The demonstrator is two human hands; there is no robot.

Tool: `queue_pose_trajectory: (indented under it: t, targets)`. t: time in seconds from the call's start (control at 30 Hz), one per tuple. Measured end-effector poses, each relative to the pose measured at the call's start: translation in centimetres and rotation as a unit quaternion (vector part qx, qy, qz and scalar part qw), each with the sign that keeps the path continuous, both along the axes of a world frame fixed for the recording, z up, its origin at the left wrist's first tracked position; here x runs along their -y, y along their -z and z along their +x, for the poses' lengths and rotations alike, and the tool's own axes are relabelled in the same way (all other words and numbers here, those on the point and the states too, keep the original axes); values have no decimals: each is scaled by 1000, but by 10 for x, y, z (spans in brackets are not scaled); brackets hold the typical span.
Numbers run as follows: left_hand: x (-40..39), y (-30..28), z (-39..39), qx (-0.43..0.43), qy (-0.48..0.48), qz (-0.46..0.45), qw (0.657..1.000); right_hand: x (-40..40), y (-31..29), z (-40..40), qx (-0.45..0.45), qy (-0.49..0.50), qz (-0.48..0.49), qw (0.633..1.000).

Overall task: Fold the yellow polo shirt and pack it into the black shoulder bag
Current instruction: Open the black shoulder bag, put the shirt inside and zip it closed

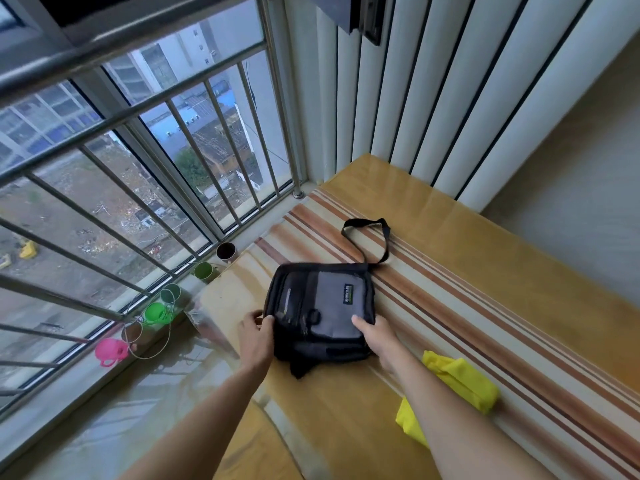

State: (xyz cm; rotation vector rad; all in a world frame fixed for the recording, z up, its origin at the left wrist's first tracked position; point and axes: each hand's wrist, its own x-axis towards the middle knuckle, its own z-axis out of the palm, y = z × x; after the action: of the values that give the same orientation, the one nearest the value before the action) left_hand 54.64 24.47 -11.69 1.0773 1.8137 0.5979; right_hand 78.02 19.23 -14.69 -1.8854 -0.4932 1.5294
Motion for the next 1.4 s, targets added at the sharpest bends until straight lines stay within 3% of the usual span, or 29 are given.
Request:
queue_pose_trajectory:
  t: [0.1, 0.17, 0.27, 0.33, 0.43, 0.5, 0.57, 0.63, 0.73, 0.83, 0.93, 1.0, 1.07, 1.17, 1.2, 1.3, 1.33, 1.37, 1.4]
  targets:
    - [1, 2, -9, 10, 19, -68, 997, -2, -3, 9, 60, -90, 32, 994]
    - [5, 8, -14, 39, 6, -109, 993, -9, -11, 8, 188, -21, 55, 980]
    - [11, 10, -4, 51, -93, -129, 986, -17, -26, -4, 442, 29, 68, 894]
    - [17, 1, 17, 73, -181, -141, 971, -16, -29, -16, 488, -22, 92, 868]
    - [24, -15, 55, 78, -245, -145, 955, -6, -29, -38, 477, -38, 47, 877]
    - [26, -15, 77, 101, -236, -146, 955, -1, -28, -48, 386, -3, -14, 923]
    - [30, -14, 92, 106, -167, -135, 971, 1, -27, -48, 257, 30, -22, 966]
    - [39, -22, 95, 48, -60, -98, 992, 5, -27, -37, 201, 15, 14, 979]
    - [47, -27, 83, -152, 28, -3, 988, 7, -22, -14, 207, -52, 44, 976]
    - [44, -13, 58, -304, 224, 106, 920, 2, -18, 9, 228, -129, 41, 964]
    - [45, 2, 40, -273, 516, 199, 787, -2, -23, 22, 212, -214, 64, 951]
    - [47, 9, 35, -273, 594, 220, 725, -4, -25, 23, 216, -235, 92, 943]
    - [47, 15, 36, -318, 593, 210, 709, -7, -25, 22, 222, -251, 109, 936]
    - [43, 19, 45, -341, 578, 185, 718, -4, -24, 22, 213, -261, 103, 936]
    - [40, 19, 49, -321, 565, 180, 738, 0, -24, 24, 221, -257, 100, 935]
    - [30, 9, 65, -172, 414, 136, 883, 21, -23, 36, 310, -237, 112, 914]
    - [26, 5, 68, -139, 373, 115, 910, 30, -24, 42, 352, -224, 118, 901]
    - [24, 3, 70, -139, 376, 101, 910, 42, -24, 47, 398, -208, 130, 884]
    - [23, 2, 71, -166, 415, 101, 889, 54, -24, 51, 445, -192, 145, 862]
